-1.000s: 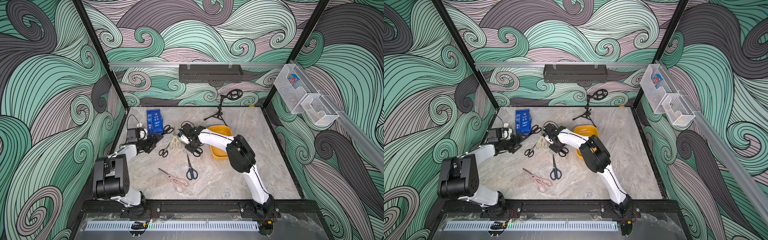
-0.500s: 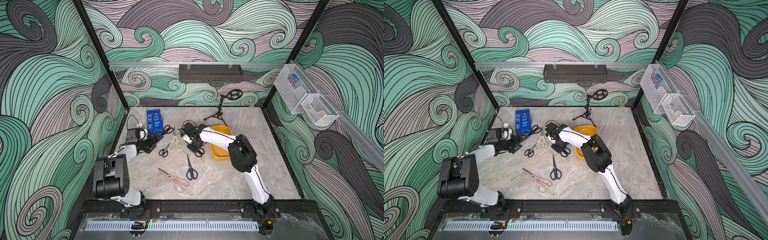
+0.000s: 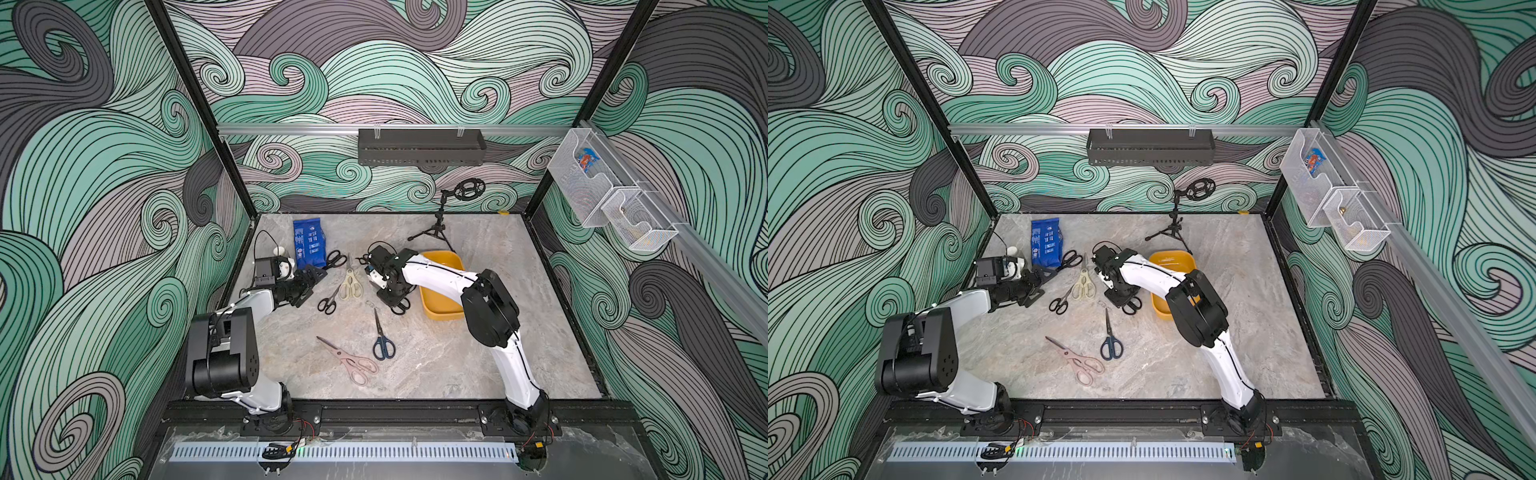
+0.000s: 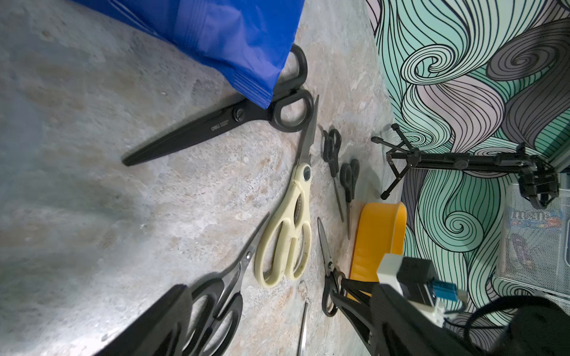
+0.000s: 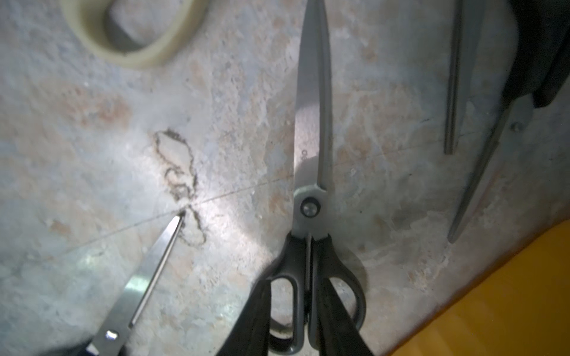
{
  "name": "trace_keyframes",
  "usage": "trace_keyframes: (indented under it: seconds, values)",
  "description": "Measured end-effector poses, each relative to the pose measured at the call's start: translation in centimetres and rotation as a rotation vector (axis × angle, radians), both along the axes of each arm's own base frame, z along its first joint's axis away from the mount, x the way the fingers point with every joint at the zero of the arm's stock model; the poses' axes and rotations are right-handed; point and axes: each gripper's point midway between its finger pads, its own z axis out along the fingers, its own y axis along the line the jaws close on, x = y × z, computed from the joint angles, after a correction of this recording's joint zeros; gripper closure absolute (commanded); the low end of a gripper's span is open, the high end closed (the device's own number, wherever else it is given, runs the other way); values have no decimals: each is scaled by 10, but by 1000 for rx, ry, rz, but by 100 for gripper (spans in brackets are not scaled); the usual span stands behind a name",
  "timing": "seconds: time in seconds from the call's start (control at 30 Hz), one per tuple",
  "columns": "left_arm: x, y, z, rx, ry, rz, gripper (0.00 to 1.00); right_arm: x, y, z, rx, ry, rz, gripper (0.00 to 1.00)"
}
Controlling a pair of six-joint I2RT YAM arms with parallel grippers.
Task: Put the scissors into the storage box
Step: Pick up the scissors from the center of the board.
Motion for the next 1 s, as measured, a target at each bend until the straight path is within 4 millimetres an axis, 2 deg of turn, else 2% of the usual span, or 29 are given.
trace_keyframes:
  seconds: [0.17,0.37,0.7,1.0]
  values:
    - [0,0,0,-3,1,-1,5,-17,-7,9,-5,6,-5,67]
    - [0,0,0,-4,1,0,5,-34,-7,2,-24,31,11,62]
    - [0,0,0,-4,1,0,5,-34,3,-4,-4,21,18,62]
    - [1,4,0,-4,1,11,5,-33,-2,-18,-29,11,15,64]
